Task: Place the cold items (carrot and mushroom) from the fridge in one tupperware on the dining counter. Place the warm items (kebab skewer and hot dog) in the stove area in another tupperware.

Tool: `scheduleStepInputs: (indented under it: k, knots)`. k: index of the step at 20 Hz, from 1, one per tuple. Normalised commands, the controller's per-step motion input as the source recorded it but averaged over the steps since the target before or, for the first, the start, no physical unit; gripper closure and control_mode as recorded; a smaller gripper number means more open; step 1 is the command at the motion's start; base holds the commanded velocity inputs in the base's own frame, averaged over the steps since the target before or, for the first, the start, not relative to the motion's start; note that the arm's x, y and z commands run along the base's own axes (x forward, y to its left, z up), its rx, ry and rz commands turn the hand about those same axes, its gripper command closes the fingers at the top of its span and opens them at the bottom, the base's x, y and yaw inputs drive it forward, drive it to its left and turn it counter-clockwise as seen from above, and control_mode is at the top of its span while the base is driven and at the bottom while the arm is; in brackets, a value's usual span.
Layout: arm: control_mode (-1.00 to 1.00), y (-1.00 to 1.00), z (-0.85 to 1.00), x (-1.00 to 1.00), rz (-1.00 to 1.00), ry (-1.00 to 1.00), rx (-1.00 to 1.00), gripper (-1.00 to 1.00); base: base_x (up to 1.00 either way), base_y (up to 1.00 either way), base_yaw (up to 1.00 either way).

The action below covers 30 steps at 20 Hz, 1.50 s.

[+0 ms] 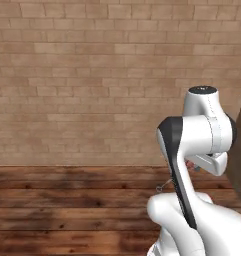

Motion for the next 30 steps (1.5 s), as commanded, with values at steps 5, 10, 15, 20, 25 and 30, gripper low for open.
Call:
scheduleStepInputs:
  k: [5, 10, 15, 20, 25, 30]
  knots:
    - [1.0, 0.0, 0.0, 0.0, 0.0, 0.0, 0.0, 1.0, 1.0, -0.04, 0.77]
    - [1.0, 0.0, 0.0, 0.0, 0.0, 0.0, 0.0, 1.0, 0.76, -0.02, 0.83]
    - [1.0, 0.0, 0.0, 0.0, 0.0, 0.0, 0.0, 1.0, 0.54, -0.06, 0.91]
    - [1.0, 0.0, 0.0, 0.0, 0.0, 0.0, 0.0, 1.0, 0.76, -0.09, 0.83]
    - [1.0, 0.0, 0.0, 0.0, 0.0, 0.0, 0.0, 1.0, 0.45, -0.5, 0.61]
    - [1.0, 0.0, 0.0, 0.0, 0.0, 0.0, 0.0, 1.0, 0.61, -0.41, 0.43]
